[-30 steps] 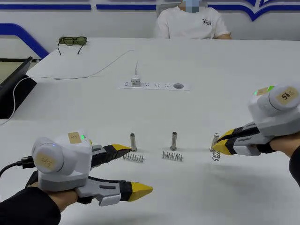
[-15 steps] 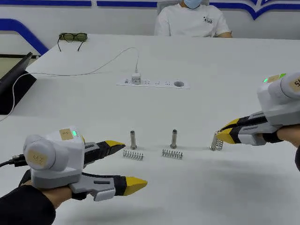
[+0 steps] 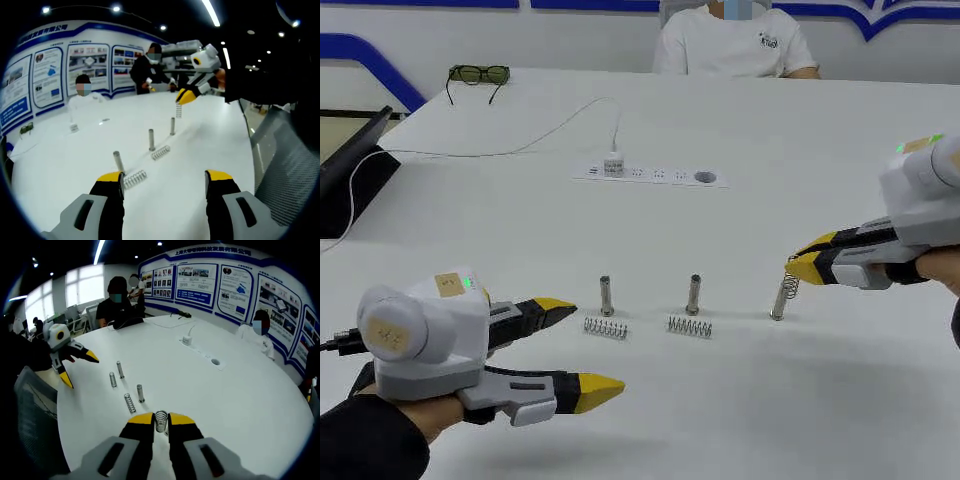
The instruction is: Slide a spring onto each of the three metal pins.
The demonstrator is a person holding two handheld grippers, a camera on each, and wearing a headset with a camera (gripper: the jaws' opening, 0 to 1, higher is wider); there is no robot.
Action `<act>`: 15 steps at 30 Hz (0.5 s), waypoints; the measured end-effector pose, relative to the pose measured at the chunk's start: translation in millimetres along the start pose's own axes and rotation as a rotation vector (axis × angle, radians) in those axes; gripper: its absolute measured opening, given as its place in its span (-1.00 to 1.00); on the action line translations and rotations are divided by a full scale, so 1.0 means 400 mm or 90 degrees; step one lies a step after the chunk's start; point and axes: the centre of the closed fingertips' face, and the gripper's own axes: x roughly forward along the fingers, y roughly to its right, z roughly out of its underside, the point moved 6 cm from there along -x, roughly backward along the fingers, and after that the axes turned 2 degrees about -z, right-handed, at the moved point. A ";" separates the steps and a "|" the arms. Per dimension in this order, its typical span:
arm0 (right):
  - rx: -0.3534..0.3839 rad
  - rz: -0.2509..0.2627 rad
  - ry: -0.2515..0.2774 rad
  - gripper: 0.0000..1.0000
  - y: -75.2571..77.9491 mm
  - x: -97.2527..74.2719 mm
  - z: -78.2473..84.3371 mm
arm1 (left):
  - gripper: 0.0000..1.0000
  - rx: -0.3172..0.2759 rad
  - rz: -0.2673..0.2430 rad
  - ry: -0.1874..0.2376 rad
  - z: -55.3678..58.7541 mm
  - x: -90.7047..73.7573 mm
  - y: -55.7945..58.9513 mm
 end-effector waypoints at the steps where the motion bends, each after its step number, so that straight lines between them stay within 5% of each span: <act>1: 0.000 0.003 0.002 -0.77 0.003 -0.001 -0.002 | 0.34 -0.001 -0.001 0.001 0.000 -0.001 -0.001; 15: 0.013 0.034 0.026 -0.77 0.031 0.005 -0.003 | 0.33 -0.008 -0.005 -0.004 0.009 -0.006 -0.003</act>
